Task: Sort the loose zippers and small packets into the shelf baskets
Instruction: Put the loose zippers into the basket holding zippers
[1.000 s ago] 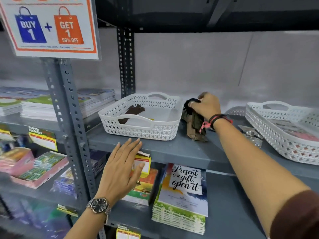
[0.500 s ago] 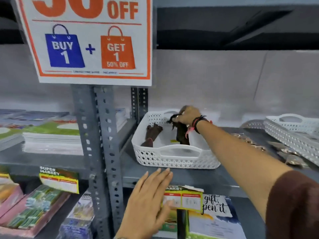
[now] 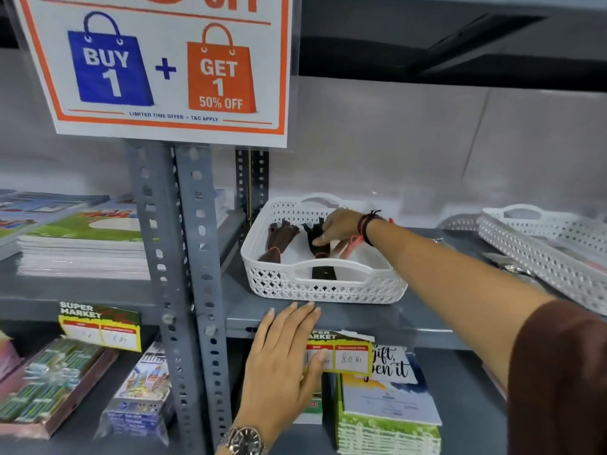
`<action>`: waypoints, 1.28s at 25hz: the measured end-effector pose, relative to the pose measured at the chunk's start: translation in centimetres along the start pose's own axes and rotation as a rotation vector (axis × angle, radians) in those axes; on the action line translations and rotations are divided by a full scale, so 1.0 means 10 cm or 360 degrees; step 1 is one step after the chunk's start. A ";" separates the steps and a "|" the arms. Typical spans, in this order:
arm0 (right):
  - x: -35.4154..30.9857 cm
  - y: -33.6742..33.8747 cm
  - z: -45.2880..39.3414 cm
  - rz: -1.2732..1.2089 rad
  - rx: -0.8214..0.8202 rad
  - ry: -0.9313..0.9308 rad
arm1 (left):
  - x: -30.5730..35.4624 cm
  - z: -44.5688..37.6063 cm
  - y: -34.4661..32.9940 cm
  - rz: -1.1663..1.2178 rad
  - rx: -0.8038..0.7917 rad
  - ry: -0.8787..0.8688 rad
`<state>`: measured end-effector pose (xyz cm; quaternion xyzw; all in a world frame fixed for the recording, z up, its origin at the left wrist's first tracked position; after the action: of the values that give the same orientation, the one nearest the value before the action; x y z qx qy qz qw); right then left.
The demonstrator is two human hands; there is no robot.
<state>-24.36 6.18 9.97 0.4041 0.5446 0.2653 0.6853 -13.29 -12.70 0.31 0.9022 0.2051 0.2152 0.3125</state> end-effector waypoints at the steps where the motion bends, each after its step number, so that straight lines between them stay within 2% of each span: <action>1: 0.00 0.17 0.05 -0.0023 0.0132 0.0033 | 0.00 0.00 0.01 0.0008 0.0014 0.0012; 4: 0.23 0.90 0.28 0.0261 0.0738 0.0049 | 0.02 0.00 0.01 0.0030 0.0076 0.0039; 6: 0.56 1.23 0.48 0.0443 0.0938 -0.0078 | 0.04 0.00 0.01 0.0052 0.0123 0.0055; 7: 0.74 1.27 0.53 0.0513 0.0900 -0.0170 | 0.03 0.00 0.01 0.0059 0.0143 0.0068; 9: 1.09 1.16 0.59 0.0574 0.0642 -0.0351 | 0.04 0.00 0.00 0.0070 0.0162 0.0089; 12: 1.37 0.76 0.66 0.0158 0.0328 -0.0528 | 0.03 0.00 0.00 0.0064 0.0151 0.0106; 14: 1.40 0.64 0.65 0.0026 0.0309 -0.0530 | 0.03 -0.01 0.00 0.0047 0.0137 0.0103; 21: 1.52 0.63 0.66 -0.0260 0.0535 -0.0563 | 0.02 0.00 -0.02 0.0040 0.0080 0.0102; 26: 1.27 1.20 0.84 -0.0008 0.1044 -0.0429 | 0.02 0.01 -0.02 0.0047 0.0098 0.0103; 32: 0.58 1.69 0.84 -0.0084 0.1456 -0.0030 | 0.04 0.00 -0.01 0.0068 0.0104 0.0095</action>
<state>-13.44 17.67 21.83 0.6536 0.6096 -0.0237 0.4480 -13.04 -12.40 0.33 0.9093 0.2020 0.2419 0.2717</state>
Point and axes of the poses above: each hand's wrist, its own z-axis away from the middle knuckle, its own y-axis out of the back of the hand, x = y × z, the point moved 9 cm from there along -z, towards the middle knuckle, and after that the axes turned 8 degrees about y, right-handed, at the moved point
